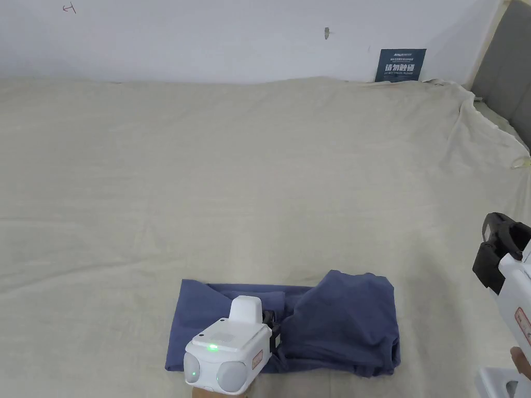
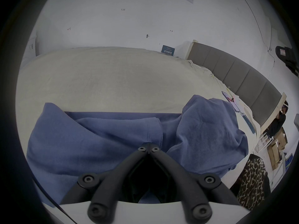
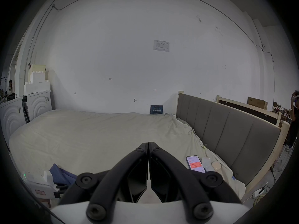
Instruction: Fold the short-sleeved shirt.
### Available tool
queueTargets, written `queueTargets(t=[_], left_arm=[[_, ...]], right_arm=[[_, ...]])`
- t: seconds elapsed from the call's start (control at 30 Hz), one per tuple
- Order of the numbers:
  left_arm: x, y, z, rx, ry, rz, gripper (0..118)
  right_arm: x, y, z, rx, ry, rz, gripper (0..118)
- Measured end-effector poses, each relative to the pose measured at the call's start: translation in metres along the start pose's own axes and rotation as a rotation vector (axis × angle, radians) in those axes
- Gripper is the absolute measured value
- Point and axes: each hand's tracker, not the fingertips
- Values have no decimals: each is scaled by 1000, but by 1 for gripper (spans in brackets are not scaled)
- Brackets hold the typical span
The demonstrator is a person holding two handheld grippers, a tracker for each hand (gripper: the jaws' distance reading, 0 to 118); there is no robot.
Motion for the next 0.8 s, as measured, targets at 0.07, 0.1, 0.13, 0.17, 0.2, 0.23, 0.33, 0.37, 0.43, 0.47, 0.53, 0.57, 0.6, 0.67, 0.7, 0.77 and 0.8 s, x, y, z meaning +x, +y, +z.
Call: queueTargets(t=[0.07, 0.1, 0.13, 0.17, 0.2, 0.23, 0.33, 0.37, 0.43, 0.47, 0.53, 0.57, 0.6, 0.67, 0.7, 0.77, 0.8], left_arm=[[-4, 9, 8, 5, -16, 27, 0], [-7, 17, 16, 19, -38, 39, 0], [-11, 26, 22, 24, -56, 37, 0], [-17, 37, 30, 25, -87, 43, 0], [-26, 48, 39, 17, -118, 67, 0], [-35, 58, 45, -2, -140, 92, 0], [-71, 82, 68, -27, -215, 164, 0], [-83, 88, 74, -28, -209, 179, 0], [-110, 97, 84, -71, -261, 226, 0], [-121, 99, 87, -83, -269, 237, 2], [-146, 102, 92, -116, -277, 270, 12], [-158, 102, 93, -131, -265, 290, 21], [-169, 99, 93, -149, -257, 322, 41], [-189, 93, 90, -186, -245, 368, 76], [-199, 90, 88, -206, -254, 396, 86], [-209, 82, 86, -228, -273, 443, 91], [-215, 77, 83, -235, -276, 460, 91]], right_arm=[[1, 0, -1, 0, 1, 3, 0], [1, 0, -1, 1, 2, 3, 0], [2, 0, -2, 1, 5, 3, 0], [2, 0, -2, 3, 8, 3, 0], [1, 1, -2, 6, 9, 4, 0], [1, 2, -3, 8, 11, 5, 0], [-4, 4, -2, 12, 19, 4, 0], [-5, 4, -3, 12, 21, 4, 0], [-9, 4, -4, 11, 26, 4, 0], [-10, 4, -5, 10, 29, 4, 0], [-14, 4, -6, 5, 34, 2, 0], [-15, 3, -7, 3, 36, 2, 0], [-17, 3, -7, 1, 39, 2, 0], [-22, 4, -8, -3, 44, 5, 0], [-24, 4, -8, -6, 46, 9, 0], [-26, 4, -9, -10, 49, 14, 0], [-28, 5, -9, -13, 50, 16, 0]])
